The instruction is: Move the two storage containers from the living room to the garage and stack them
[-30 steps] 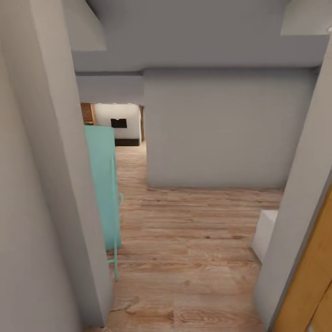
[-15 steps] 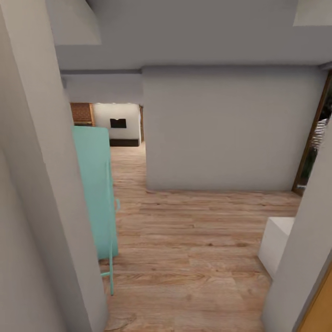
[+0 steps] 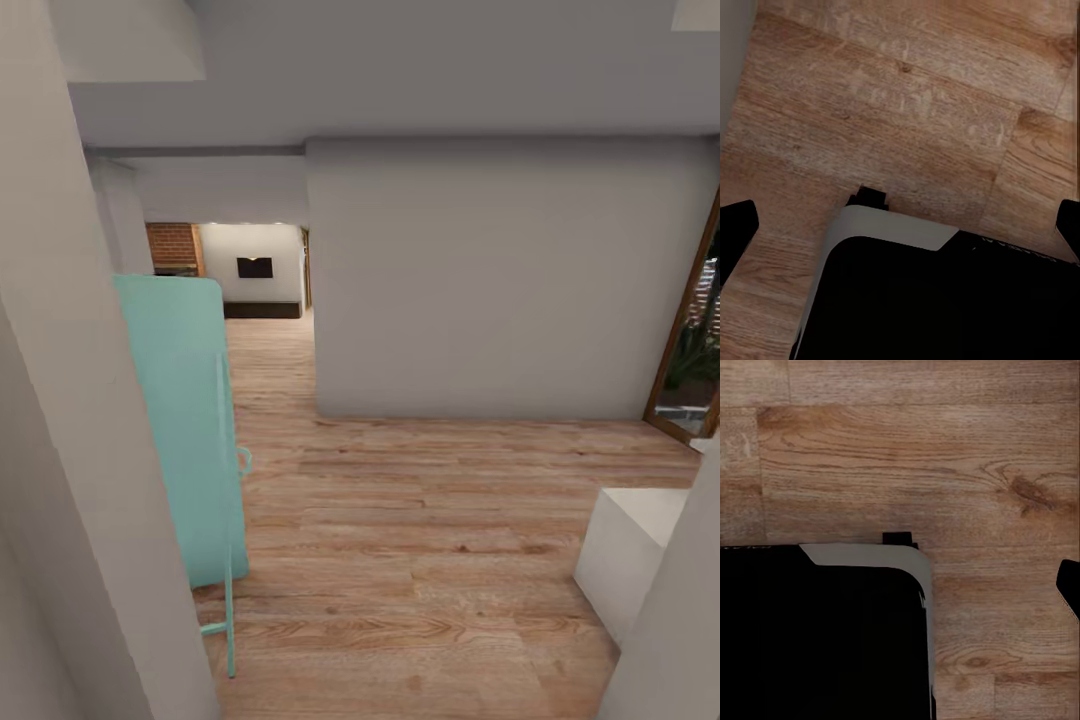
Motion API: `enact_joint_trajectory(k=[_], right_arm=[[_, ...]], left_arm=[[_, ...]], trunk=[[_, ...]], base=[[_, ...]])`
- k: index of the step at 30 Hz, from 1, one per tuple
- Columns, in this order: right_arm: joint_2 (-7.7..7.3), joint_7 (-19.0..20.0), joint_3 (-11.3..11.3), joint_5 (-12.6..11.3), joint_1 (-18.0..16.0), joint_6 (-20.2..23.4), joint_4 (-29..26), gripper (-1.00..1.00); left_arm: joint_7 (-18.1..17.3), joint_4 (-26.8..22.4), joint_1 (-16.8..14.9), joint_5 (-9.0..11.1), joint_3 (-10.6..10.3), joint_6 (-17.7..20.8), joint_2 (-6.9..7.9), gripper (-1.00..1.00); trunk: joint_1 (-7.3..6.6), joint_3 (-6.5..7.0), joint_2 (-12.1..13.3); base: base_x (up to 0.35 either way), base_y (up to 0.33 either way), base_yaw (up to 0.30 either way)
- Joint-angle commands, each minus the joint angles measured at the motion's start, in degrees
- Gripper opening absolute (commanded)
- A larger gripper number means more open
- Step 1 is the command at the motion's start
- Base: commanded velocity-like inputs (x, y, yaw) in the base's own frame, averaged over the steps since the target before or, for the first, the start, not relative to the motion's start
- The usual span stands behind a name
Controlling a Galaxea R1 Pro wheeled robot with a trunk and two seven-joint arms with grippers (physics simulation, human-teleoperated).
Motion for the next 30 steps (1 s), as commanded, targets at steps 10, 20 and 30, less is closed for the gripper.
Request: enact_joint_trajectory(k=[10, 20, 30], right_arm=[[0.07, 0.20, 0.48, -0.52, -0.07, -0.09, 0.17, 1.00], [-0.01, 0.18, 0.48, -0.52, -0.07, -0.18, 0.17, 1.00], [0.03, 0.24, 0.48, -0.50, -0.07, -0.27, 0.17, 1.00]], left_arm=[[0.15, 0.01, -0.04, 0.35, -0.49, -0.14, -0.09, 1.00], [0.15, 0.01, -0.04, 0.18, -0.49, -0.07, -0.08, 1.00], [0.15, 0.01, -0.04, 0.16, -0.49, 0.09, -0.02, 1.00]], trunk=[[0.04, -0.08, -0.05], [0.04, -0.08, -0.05], [0.04, -0.08, -0.05]], base=[[0.322, 0.000, 0.000], [0.322, 0.000, 0.000], [0.322, 0.000, 0.000]])
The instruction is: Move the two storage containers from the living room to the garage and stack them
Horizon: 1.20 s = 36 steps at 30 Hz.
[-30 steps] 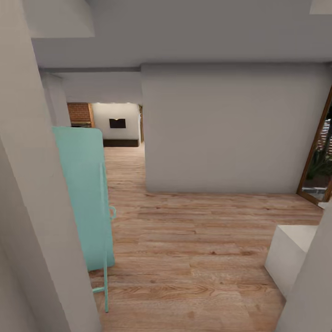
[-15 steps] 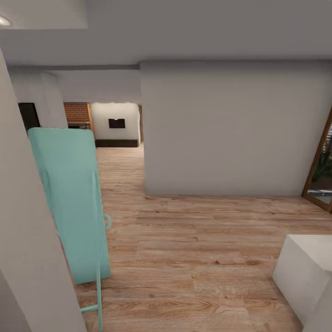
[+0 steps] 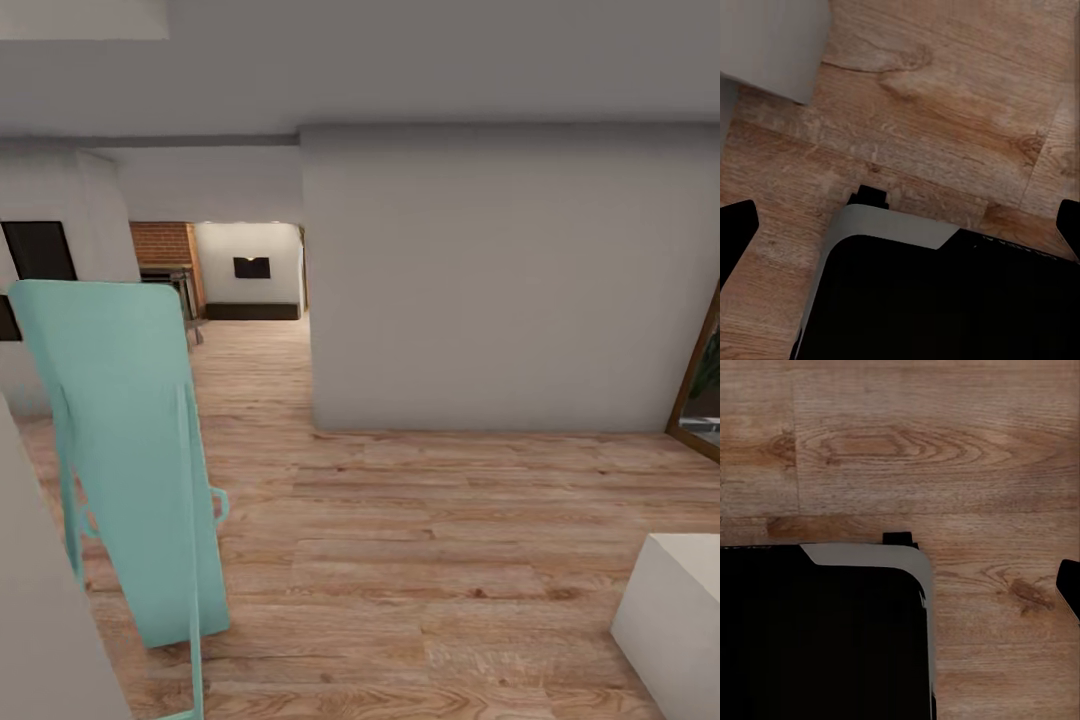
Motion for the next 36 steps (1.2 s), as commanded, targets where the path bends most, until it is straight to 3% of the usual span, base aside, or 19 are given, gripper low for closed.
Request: enact_joint_trajectory(k=[1, 36], right_arm=[[0.02, 0.20, 0.46, -0.53, -0.07, -0.27, 0.17, 1.00], [-0.01, 0.19, 0.48, -0.55, -0.07, -0.10, 0.17, 1.00]], left_arm=[[0.15, 0.01, -0.04, 0.41, -0.49, -0.15, 0.00, 1.00], [0.15, 0.01, -0.04, 0.59, -0.48, 0.25, 0.01, 1.00]], trunk=[[0.04, -0.08, -0.05], [0.04, -0.08, -0.05]], base=[[0.322, 0.000, 0.000], [0.307, -0.114, 0.000]])
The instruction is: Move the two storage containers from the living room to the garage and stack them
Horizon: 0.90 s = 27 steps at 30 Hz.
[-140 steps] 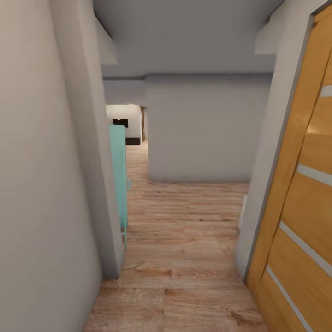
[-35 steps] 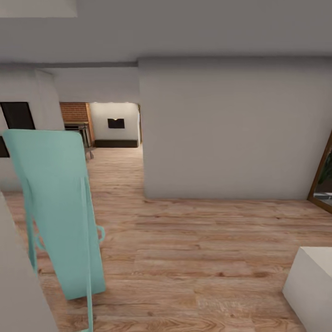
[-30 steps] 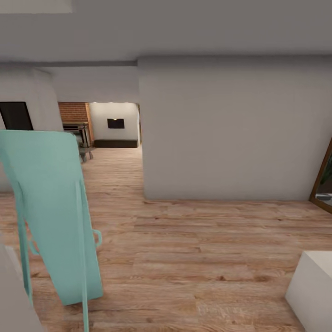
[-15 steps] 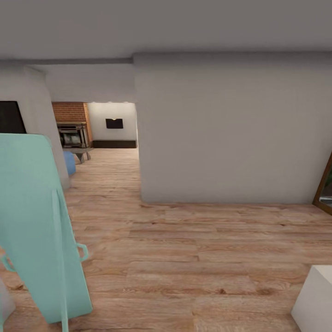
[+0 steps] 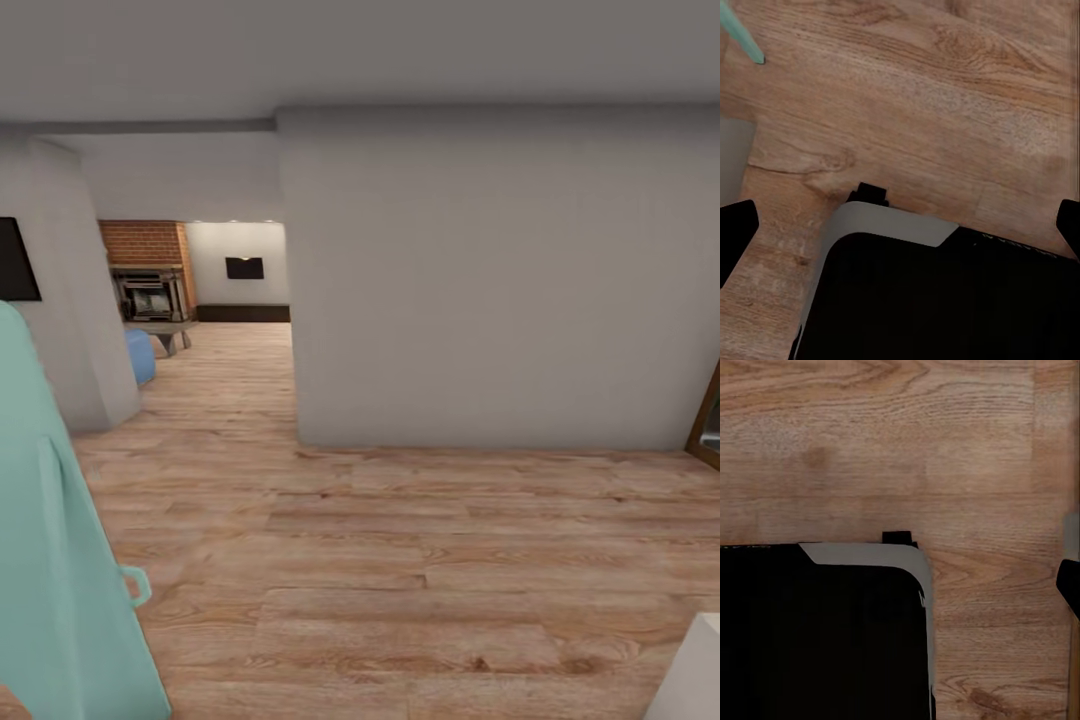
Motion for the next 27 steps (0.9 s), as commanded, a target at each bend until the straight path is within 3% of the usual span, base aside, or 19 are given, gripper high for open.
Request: enact_joint_trajectory(k=[1, 27], right_arm=[[0.03, 0.20, 0.48, -0.52, -0.07, -0.25, 0.16, 1.00], [-0.05, 0.14, 0.40, -0.59, -0.06, -0.42, 0.16, 1.00]], left_arm=[[0.15, 0.02, -0.04, 0.42, -0.47, -0.14, -0.01, 1.00], [0.15, 0.02, -0.04, 0.50, -0.44, -0.14, 0.07, 1.00]], trunk=[[0.04, -0.09, -0.05], [0.04, -0.09, -0.05]], base=[[0.305, -0.124, 0.000], [0.309, -0.110, 0.000]])
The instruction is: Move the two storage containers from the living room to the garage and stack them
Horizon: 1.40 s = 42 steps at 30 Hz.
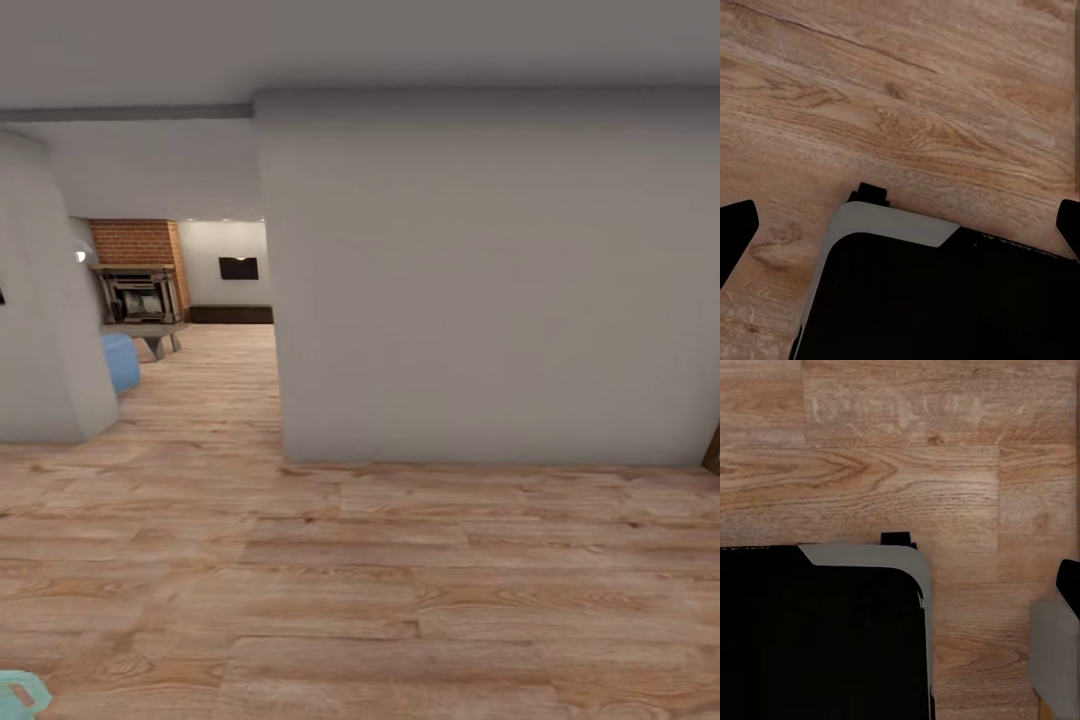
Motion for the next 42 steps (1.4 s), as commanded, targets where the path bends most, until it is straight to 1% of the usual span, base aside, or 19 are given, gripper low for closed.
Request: enact_joint_trajectory(k=[1, 9, 31, 42], right_arm=[[0.03, 0.19, 0.48, -0.52, -0.07, -0.26, 0.16, 1.00], [0.10, 0.21, 0.55, -0.46, -0.07, -0.26, 0.16, 1.00], [0.22, 0.24, 0.44, -0.56, -0.06, 0.13, 0.16, 1.00], [0.37, 0.19, 0.39, -0.54, -0.06, -0.05, 0.16, 1.00]], left_arm=[[0.15, 0.02, -0.04, 0.41, -0.49, -0.14, 0.00, 1.00], [0.15, 0.02, -0.04, 0.42, -0.54, -0.06, 0.00, 1.00], [0.15, 0.02, -0.04, 0.41, -0.54, -0.14, 0.00, 1.00], [0.15, 0.02, -0.04, 0.41, -0.54, -0.14, 0.00, 1.00]], trunk=[[0.04, -0.08, -0.05], [0.04, -0.08, -0.05], [0.04, -0.08, -0.05], [0.04, -0.08, -0.05]], base=[[0.317, -0.077, 0.000], [0.317, -0.050, 0.000], [0.317, -0.002, 0.001], [0.317, 0.000, 0.253]])
